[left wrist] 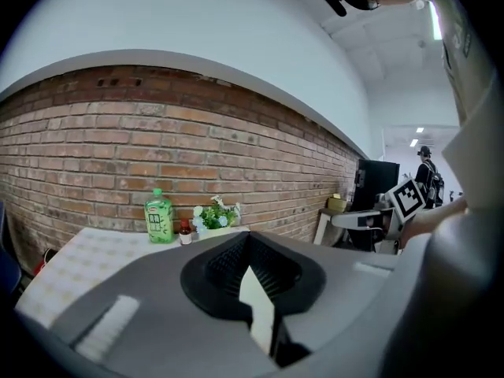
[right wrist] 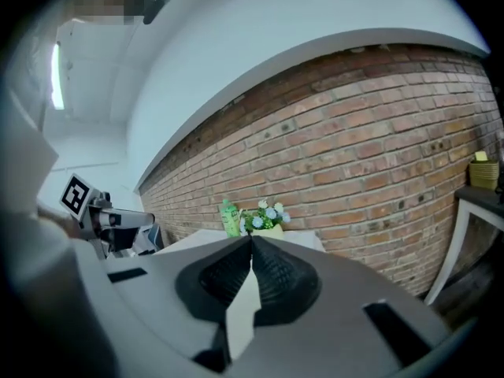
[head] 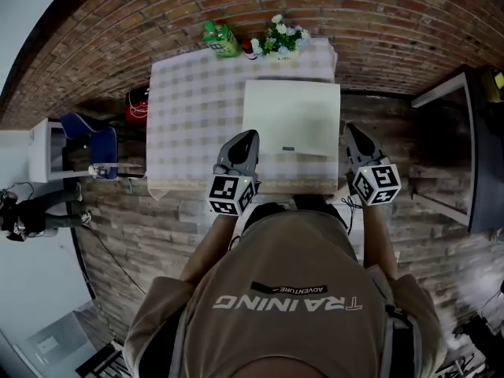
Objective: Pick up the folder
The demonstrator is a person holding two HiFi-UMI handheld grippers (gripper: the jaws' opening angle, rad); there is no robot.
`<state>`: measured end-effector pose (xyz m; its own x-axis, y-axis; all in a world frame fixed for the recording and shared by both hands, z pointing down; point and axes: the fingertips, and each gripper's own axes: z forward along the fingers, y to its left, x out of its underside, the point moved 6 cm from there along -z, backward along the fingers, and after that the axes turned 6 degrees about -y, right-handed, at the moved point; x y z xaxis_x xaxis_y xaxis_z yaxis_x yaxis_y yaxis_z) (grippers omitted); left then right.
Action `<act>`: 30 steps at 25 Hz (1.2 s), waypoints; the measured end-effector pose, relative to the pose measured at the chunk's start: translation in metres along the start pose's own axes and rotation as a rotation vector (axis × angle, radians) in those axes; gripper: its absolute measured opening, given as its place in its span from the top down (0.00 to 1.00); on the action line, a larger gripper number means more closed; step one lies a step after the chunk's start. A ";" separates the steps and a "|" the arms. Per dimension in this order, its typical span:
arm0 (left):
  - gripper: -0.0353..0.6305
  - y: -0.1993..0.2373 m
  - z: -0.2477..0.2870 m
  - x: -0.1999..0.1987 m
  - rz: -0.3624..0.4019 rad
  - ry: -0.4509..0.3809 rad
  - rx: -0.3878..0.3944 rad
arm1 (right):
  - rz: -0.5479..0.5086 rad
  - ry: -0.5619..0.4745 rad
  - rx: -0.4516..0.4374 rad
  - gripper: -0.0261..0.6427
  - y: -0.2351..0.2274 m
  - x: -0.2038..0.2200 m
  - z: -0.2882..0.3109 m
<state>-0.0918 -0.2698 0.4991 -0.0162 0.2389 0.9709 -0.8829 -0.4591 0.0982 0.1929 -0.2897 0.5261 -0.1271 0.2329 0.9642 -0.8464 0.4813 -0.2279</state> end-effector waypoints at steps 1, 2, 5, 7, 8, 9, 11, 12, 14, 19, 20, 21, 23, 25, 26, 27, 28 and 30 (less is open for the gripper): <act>0.94 0.004 0.005 0.000 -0.009 0.002 -0.019 | 0.001 0.018 -0.013 0.94 -0.006 0.001 0.008; 0.94 0.008 0.009 0.000 -0.020 0.009 -0.036 | 0.007 0.044 -0.025 0.94 -0.010 0.003 0.015; 0.94 0.016 0.014 0.006 -0.052 0.045 -0.068 | 0.026 0.178 -0.046 0.94 -0.018 0.016 0.031; 0.94 0.023 0.020 0.012 -0.071 0.067 -0.070 | 0.024 0.255 -0.043 0.94 -0.023 0.025 0.041; 0.94 0.026 0.023 0.015 -0.081 0.078 -0.069 | 0.030 0.279 -0.042 0.94 -0.024 0.029 0.046; 0.94 0.029 0.026 0.019 -0.091 0.089 -0.065 | 0.042 0.292 -0.043 0.94 -0.026 0.032 0.049; 0.94 0.035 0.031 0.026 -0.105 0.106 -0.058 | 0.069 0.305 -0.039 0.94 -0.029 0.036 0.054; 0.94 0.039 0.034 0.029 -0.107 0.111 -0.053 | 0.080 0.312 -0.032 0.94 -0.030 0.038 0.057; 0.94 0.050 0.042 0.034 -0.108 0.124 -0.045 | 0.093 0.326 -0.012 0.94 -0.031 0.041 0.062; 0.91 0.085 0.058 0.061 -0.259 0.247 -0.026 | 0.140 0.399 0.045 0.94 -0.031 0.056 0.062; 0.86 0.093 0.062 0.067 -0.320 0.272 -0.018 | 0.153 0.414 0.054 0.94 -0.033 0.059 0.064; 0.79 0.100 0.066 0.073 -0.371 0.296 -0.014 | 0.167 0.432 0.060 0.94 -0.035 0.063 0.066; 0.68 0.113 0.070 0.085 -0.437 0.349 -0.009 | 0.216 0.477 0.059 0.82 -0.039 0.075 0.069; 0.62 0.121 0.073 0.096 -0.490 0.403 0.015 | 0.278 0.524 0.055 0.68 -0.044 0.089 0.069; 0.60 0.124 0.075 0.101 -0.517 0.433 0.038 | 0.298 0.540 0.054 0.66 -0.046 0.094 0.069; 0.59 0.126 0.078 0.106 -0.539 0.464 0.065 | 0.309 0.552 0.054 0.66 -0.048 0.097 0.070; 0.57 0.127 0.081 0.110 -0.550 0.497 0.092 | 0.315 0.565 0.054 0.65 -0.050 0.099 0.071; 0.53 0.129 0.087 0.119 -0.549 0.559 0.132 | 0.348 0.600 0.043 0.64 -0.053 0.107 0.072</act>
<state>-0.1671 -0.3754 0.6461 0.1414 0.8386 0.5261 -0.7705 -0.2405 0.5903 0.1871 -0.3517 0.6513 -0.0976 0.8004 0.5915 -0.8295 0.2630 -0.4927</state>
